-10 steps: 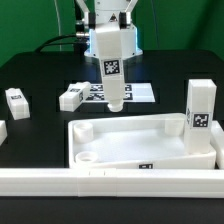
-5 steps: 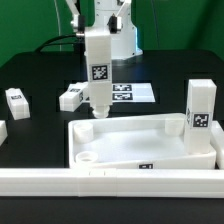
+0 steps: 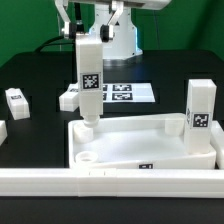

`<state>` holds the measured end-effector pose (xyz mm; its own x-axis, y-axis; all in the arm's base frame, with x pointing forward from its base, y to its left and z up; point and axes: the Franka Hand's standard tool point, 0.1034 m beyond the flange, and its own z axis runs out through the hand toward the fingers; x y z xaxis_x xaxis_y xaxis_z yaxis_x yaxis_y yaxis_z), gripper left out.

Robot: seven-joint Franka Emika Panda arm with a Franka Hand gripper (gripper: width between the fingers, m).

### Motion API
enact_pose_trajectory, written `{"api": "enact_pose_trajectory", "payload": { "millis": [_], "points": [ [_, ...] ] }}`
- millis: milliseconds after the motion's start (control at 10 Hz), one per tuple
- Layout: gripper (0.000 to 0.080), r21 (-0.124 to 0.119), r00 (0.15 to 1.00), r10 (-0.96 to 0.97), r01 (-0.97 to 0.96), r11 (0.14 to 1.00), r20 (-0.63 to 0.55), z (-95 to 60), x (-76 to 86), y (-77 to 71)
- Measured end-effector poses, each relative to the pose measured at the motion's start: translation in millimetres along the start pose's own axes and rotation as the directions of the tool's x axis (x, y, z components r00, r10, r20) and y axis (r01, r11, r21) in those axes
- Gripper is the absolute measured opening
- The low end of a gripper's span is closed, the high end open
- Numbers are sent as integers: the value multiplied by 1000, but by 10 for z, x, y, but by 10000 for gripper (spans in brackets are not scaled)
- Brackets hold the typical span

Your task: Assemble desk

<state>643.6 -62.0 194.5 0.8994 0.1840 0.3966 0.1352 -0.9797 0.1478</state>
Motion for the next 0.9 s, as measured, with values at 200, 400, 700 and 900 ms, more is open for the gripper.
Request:
{"api": "enact_pose_trajectory", "payload": {
  "millis": [200,400,700,900],
  "points": [
    [288,-12,999,10,-10,1000,-32,122,-71,81],
    [288,-15,999,5,-5,1000,-36,173,-7,78],
    [288,-15,999,5,-5,1000,-34,179,-18,78],
    [288,-11,1000,5,-5,1000,-29,195,-46,52]
  ]
}}
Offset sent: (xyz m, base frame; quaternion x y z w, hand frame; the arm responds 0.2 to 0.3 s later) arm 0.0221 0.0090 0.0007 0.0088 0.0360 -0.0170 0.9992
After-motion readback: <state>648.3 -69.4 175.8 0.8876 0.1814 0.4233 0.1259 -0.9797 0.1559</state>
